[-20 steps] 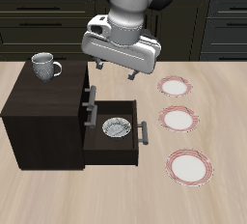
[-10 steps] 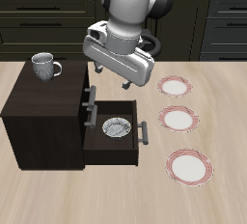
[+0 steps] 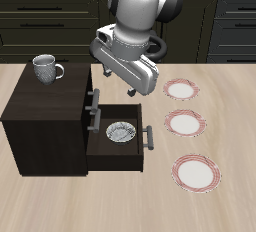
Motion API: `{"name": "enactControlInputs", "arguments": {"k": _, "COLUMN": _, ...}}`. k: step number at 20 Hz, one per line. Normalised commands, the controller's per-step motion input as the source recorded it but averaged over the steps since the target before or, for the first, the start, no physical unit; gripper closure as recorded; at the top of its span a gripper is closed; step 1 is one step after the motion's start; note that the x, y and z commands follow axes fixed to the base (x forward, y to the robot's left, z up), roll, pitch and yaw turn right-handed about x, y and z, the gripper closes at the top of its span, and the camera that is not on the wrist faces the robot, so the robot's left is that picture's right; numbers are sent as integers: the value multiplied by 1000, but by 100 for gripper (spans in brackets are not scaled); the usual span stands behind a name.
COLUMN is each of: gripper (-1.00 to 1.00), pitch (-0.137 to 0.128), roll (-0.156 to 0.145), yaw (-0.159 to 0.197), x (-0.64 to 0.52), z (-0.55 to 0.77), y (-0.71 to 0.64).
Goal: Place the bowl on the nearest plate relative to the robot
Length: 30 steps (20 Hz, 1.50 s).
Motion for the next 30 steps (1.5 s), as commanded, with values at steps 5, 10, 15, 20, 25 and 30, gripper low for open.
{"name": "enactControlInputs", "arguments": {"k": 5, "gripper": -100, "pitch": -15, "roll": -27, "yaw": -248, "x": -61, "z": -16, "y": -122}}
{"name": "enactControlInputs", "arguments": {"k": 10, "gripper": -100, "pitch": 32, "roll": -21, "yaw": -188, "x": 41, "z": -150, "y": -104}}
{"name": "enactControlInputs", "arguments": {"k": 15, "gripper": -100, "pitch": 24, "roll": 15, "yaw": -95, "x": -10, "z": -165, "y": 48}}
{"name": "enactControlInputs", "arguments": {"k": 20, "gripper": -100, "pitch": -8, "roll": 26, "yaw": -36, "x": -4, "z": -92, "y": 95}}
{"name": "enactControlInputs", "arguments": {"k": 25, "gripper": -100, "pitch": -36, "roll": 34, "yaw": 0, "x": 99, "z": -97, "y": 23}}
{"name": "enactControlInputs", "arguments": {"k": 30, "gripper": -100, "pitch": -5, "roll": 23, "yaw": 31, "x": 120, "z": -289, "y": 102}}
